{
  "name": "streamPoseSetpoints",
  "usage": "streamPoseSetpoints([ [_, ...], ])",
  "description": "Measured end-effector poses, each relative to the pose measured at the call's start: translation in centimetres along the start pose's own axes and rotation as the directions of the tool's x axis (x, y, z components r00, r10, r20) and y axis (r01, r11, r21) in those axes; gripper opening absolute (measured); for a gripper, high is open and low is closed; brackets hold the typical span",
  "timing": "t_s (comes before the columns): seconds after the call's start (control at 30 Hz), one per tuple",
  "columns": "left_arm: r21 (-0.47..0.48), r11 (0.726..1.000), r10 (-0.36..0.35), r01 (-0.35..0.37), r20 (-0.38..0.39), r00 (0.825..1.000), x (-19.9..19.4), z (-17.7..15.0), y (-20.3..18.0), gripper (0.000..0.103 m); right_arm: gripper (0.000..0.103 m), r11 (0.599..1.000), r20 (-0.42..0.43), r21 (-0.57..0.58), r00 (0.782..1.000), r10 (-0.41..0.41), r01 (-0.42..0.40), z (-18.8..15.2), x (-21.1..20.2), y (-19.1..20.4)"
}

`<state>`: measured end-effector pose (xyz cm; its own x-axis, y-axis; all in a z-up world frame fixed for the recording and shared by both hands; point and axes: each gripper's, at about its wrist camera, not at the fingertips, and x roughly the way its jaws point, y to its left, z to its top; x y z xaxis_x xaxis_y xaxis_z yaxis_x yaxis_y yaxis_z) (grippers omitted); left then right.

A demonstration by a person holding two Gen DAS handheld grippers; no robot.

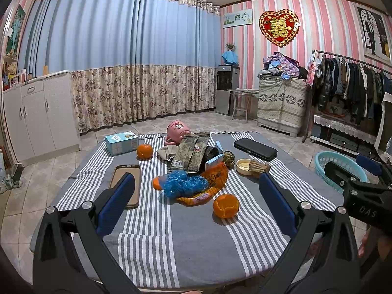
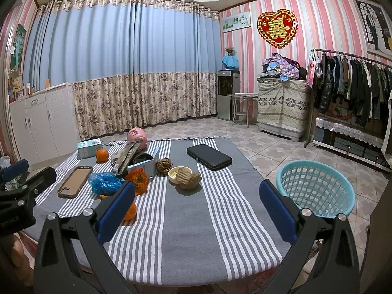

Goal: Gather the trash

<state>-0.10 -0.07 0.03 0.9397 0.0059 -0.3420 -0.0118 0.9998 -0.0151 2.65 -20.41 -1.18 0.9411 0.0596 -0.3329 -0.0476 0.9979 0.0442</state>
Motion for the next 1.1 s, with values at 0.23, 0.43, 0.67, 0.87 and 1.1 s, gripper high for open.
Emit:
streamPoseSetpoints([
  [0.23,-0.001,1.000,0.000,0.000,0.000,1.000,0.0,0.0,0.0,0.098,0.099,1.000,0.000,0.001,1.000,0.003,-0.003,0.0,-0.1,0.0],
  [0.43,-0.004,1.000,0.001,-0.001,-0.003,1.000,0.1,0.1,0.2,0.098,0.099,1.000,-0.005,0.003,1.000,0.004,-0.004,-0.1,0.0,0.1],
  [0.67,-0.005,1.000,0.003,-0.003,-0.002,1.000,0.4,-0.1,1.4,0.098,0.099,1.000,-0.008,0.004,1.000,0.005,-0.005,-0.3,0.4,0.4],
  [0.87,-0.005,1.000,0.004,-0.004,-0.002,1.000,0.4,-0.1,1.4,0.098,0.099,1.000,-0.007,0.003,1.000,0.005,-0.005,-0.3,0.3,0.3],
  [1.1,-0.004,1.000,0.005,-0.005,-0.002,1.000,0.4,-0.1,1.4,0.098,0.099,1.000,-0.008,0.005,1.000,0.006,-0.006,-0.3,0.3,0.3],
])
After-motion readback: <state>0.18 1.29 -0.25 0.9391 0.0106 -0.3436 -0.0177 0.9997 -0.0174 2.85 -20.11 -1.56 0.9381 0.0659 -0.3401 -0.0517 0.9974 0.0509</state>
